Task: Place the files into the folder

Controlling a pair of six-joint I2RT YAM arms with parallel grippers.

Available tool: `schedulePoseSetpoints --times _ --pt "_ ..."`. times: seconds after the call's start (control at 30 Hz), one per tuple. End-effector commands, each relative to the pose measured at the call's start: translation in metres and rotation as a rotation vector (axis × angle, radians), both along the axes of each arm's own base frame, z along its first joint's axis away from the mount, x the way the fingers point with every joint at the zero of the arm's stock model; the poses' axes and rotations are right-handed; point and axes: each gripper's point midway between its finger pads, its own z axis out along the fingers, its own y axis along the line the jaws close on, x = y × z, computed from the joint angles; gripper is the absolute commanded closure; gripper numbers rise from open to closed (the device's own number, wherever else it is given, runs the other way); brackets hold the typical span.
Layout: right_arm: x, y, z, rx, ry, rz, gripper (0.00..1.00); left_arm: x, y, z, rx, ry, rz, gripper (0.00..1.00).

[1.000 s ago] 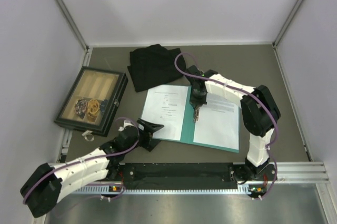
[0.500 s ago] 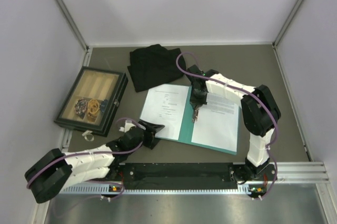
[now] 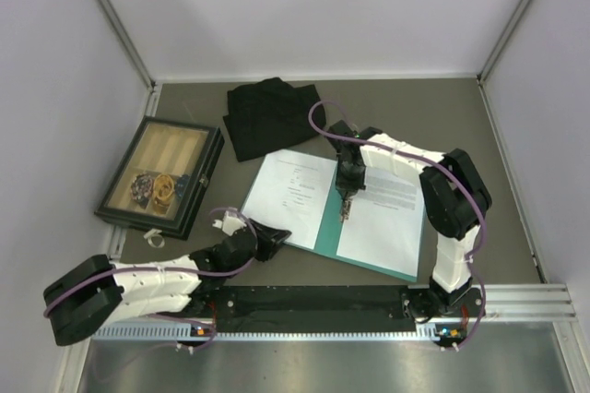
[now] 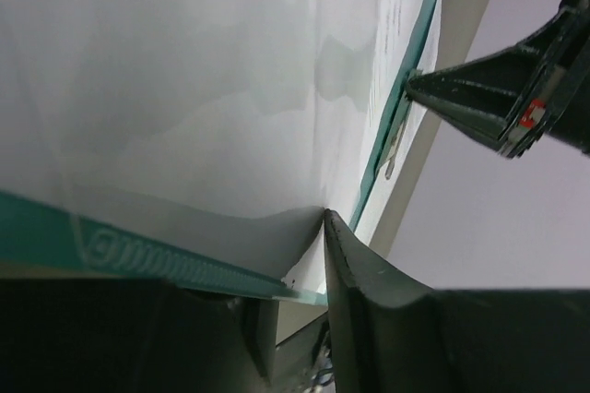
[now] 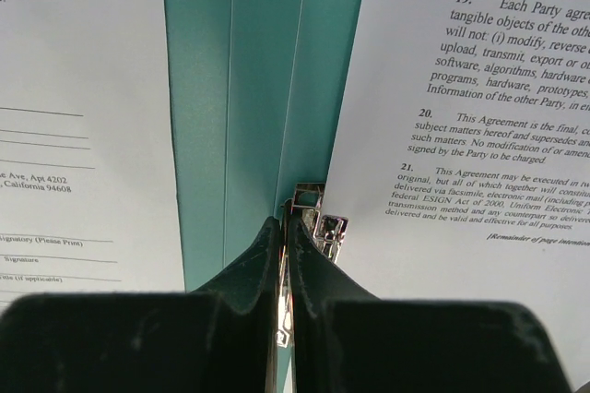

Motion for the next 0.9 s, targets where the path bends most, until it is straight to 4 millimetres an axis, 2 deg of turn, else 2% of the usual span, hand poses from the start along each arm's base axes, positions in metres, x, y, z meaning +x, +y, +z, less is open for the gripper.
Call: schedulePoseSetpoints --times 0.0,0.17,0.23,0.3,0.33,0.53,0.7,0.8,0.87 --pt "-0.006 -0.009 0.004 -0.020 -0.004 0.036 1.00 -0.008 -0.003 -0.002 0.087 -0.061 -0.060 0.73" --pt "-0.011 -0.015 0.001 -0.041 -0.002 0.049 1.00 -0.017 -0.033 0.011 0.140 -0.097 -0.154 0.83" --pt "-0.010 -0.016 0.002 -0.040 -0.010 0.057 1.00 -0.020 -0.046 0.021 0.156 -0.134 -0.195 0.84" --pt "-0.011 -0.017 0.001 -0.042 -0.013 0.061 1.00 -0.022 -0.050 0.019 0.225 -0.158 -0.220 0.84" --pt "-0.009 -0.015 0.000 -0.034 -0.021 0.067 1.00 -0.024 -0.061 0.030 0.230 -0.182 -0.242 0.84" --pt "-0.010 -0.014 -0.005 -0.028 -0.021 0.073 1.00 -0.024 -0.070 0.041 0.404 -0.275 -0.275 0.87" --pt "-0.012 -0.018 -0.002 -0.031 -0.035 0.074 1.00 -0.027 -0.074 0.037 0.497 -0.293 -0.322 0.95" --pt "-0.008 -0.011 -0.002 0.003 -0.053 0.103 1.00 -0.030 -0.072 0.032 0.587 -0.308 -0.349 0.99" --pt "-0.006 -0.003 -0.001 0.033 -0.054 0.128 1.00 -0.026 -0.074 0.037 0.644 -0.336 -0.342 1.00"
